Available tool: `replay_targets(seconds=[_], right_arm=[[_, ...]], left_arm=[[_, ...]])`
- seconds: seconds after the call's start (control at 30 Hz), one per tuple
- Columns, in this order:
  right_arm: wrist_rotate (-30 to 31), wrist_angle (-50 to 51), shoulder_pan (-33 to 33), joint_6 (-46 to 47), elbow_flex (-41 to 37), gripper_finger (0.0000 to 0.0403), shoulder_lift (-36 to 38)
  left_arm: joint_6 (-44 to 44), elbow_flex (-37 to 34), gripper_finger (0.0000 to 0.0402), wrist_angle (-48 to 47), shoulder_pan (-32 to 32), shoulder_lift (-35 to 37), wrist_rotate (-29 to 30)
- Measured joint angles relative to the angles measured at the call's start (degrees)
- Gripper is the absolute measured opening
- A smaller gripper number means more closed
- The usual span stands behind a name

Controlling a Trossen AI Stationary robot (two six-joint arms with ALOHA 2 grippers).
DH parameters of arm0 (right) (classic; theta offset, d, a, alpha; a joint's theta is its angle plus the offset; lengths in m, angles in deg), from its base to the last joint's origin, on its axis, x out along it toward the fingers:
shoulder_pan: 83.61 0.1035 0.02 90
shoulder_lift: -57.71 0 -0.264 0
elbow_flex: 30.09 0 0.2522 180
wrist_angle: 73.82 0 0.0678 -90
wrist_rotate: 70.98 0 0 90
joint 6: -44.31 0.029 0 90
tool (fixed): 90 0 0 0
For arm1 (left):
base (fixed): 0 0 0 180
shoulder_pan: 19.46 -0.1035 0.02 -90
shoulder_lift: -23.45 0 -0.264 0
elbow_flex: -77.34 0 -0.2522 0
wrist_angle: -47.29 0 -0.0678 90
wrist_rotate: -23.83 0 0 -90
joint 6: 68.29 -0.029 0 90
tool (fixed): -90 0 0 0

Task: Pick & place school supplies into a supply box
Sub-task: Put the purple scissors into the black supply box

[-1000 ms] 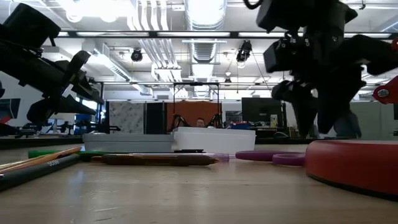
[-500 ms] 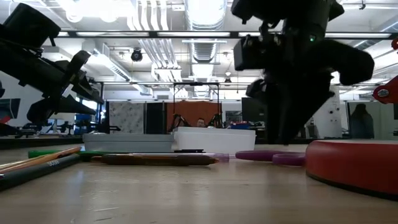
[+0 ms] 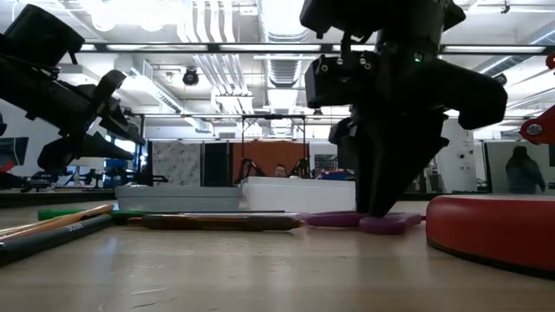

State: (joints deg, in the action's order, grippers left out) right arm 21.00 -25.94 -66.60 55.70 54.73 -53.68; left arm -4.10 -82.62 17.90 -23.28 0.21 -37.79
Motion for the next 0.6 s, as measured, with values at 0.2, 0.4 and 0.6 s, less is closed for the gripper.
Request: replay_targets(seconds=[0.2,0.4,0.6], right_arm=[[1.7,0.19,-0.02,-1.97,-0.18,0.0147,2.68],[0.8,-0.27,0.12,-2.39,-0.75,0.0161,0.55],[0.76,-1.37,0.44,-2.56,-0.52,0.0161,-2.58]], left_arm=[[0.0,0.0,0.0145,0.01,0.0,0.0,-0.26],[0.0,0.0,0.0145,0.01,0.0,0.02,-0.26],[0.0,-0.02,0.0145,0.0,0.0,0.02,-0.24]])
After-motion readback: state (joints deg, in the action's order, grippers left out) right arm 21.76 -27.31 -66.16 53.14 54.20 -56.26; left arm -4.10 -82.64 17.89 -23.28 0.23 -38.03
